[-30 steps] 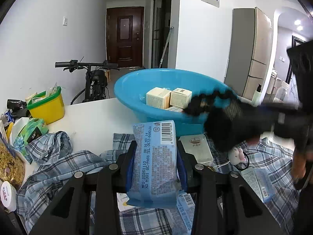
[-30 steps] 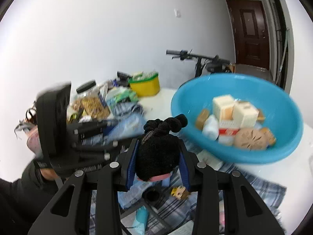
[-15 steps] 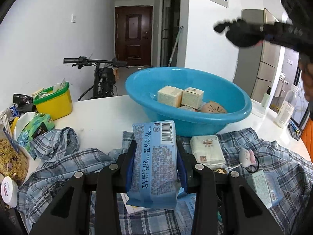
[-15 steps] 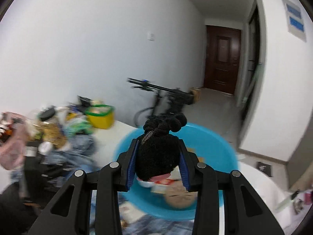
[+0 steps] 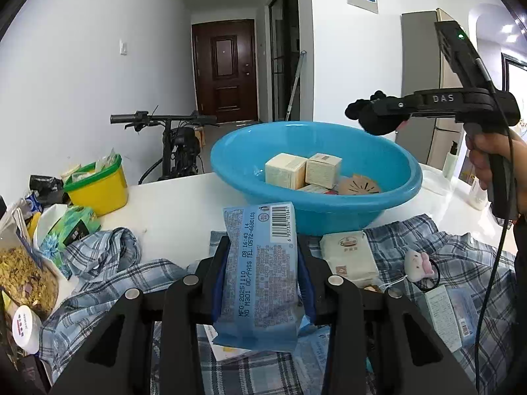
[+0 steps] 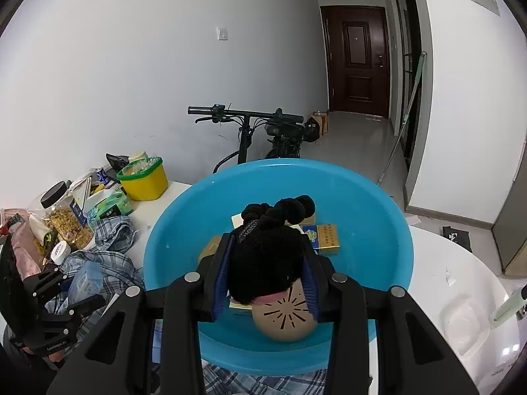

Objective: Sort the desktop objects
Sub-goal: 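Carry the blue packet and black plush toy over the basin with both tools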

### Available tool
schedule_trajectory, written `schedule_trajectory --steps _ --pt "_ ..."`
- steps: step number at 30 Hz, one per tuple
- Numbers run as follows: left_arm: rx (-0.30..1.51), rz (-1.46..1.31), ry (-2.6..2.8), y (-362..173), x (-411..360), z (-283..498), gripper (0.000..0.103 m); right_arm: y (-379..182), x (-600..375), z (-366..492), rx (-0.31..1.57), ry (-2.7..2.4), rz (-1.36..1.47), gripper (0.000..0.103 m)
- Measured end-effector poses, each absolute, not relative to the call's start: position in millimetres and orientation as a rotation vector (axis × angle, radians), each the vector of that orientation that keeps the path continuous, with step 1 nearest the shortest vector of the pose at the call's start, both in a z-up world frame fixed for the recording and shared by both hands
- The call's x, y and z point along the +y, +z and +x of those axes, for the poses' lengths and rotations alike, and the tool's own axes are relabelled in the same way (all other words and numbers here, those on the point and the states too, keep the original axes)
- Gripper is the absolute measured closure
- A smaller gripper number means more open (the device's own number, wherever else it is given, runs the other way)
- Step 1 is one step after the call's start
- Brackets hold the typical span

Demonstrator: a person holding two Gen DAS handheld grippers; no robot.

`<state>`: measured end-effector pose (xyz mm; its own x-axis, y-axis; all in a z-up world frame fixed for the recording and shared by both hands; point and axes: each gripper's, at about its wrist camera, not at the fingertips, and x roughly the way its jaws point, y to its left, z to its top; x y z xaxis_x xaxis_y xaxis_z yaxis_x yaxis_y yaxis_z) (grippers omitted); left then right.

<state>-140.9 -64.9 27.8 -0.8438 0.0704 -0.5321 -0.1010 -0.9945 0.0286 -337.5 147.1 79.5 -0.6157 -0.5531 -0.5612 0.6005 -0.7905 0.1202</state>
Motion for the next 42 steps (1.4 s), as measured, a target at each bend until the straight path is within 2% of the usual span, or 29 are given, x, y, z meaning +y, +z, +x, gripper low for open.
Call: schedule_trajectory --steps 5,9,16,21,25,32,42 --pt "0.203 -0.847 2.927 41 -41 -145 0.064 82 151 -338 0.067 -2.342 0.773 0.066" --pt "0.231 -0.851 2.947 62 -29 -154 0.064 88 153 -334 0.057 -2.34 0.757 0.066" --pt "0.142 -0.783 2.991 115 -17 -182 0.064 96 162 -330 0.046 -2.357 0.734 0.065" --pt "0.149 -0.694 3.009 139 0 -198 0.064 97 162 -330 0.068 -2.373 0.742 0.065" --pt "0.151 -0.69 3.007 140 7 -217 0.064 97 164 -331 0.055 -2.38 0.74 0.065" --pt "0.147 -0.802 2.956 111 2 -257 0.064 96 158 -331 0.11 -2.41 0.744 0.065" --pt "0.147 -0.812 2.945 106 -1 -259 0.064 104 149 -322 0.062 -2.358 0.686 0.065"
